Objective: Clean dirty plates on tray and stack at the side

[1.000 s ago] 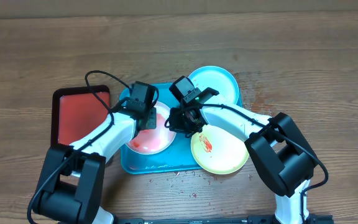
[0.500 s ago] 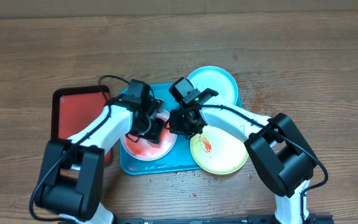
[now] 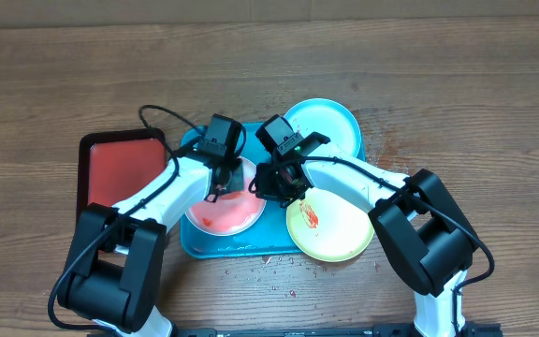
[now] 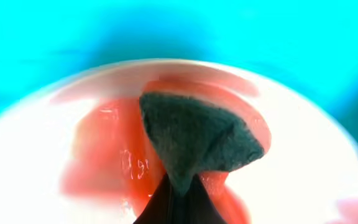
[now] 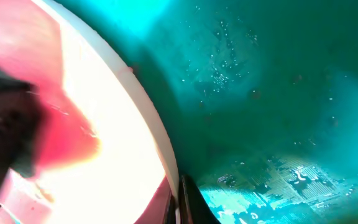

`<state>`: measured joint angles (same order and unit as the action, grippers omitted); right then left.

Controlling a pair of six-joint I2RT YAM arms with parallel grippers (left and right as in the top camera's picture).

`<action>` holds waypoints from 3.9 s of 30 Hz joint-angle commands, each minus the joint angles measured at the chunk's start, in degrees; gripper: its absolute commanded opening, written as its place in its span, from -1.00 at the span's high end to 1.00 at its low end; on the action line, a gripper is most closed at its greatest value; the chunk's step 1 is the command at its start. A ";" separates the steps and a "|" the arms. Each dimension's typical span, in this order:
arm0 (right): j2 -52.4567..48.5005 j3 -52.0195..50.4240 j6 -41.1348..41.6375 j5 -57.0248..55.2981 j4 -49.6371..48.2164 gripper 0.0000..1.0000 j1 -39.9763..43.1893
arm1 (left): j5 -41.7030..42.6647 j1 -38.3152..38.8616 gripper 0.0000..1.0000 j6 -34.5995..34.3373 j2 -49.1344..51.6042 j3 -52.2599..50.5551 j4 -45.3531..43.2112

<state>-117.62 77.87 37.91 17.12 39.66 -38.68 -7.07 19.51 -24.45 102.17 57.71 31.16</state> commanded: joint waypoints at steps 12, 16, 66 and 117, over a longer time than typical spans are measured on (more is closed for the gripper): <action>-1.18 -0.68 0.66 0.50 -0.22 0.93 -0.79 | 42.91 -1.57 0.92 38.34 2.71 -2.62 16.26; -1.18 -0.68 0.66 0.52 -0.17 0.93 -0.79 | 45.35 -1.60 0.91 39.82 2.71 -2.62 12.11; 16.17 1.55 -9.51 -19.78 11.45 0.93 -2.38 | 23.34 -20.11 0.92 19.15 2.40 47.12 41.29; 14.53 2.45 20.85 -45.77 13.62 0.93 -18.84 | 20.00 -20.59 0.91 17.99 2.45 46.53 43.76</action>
<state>-99.79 79.88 51.70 -45.87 54.28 -60.69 13.21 -0.86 -6.83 105.23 103.70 74.98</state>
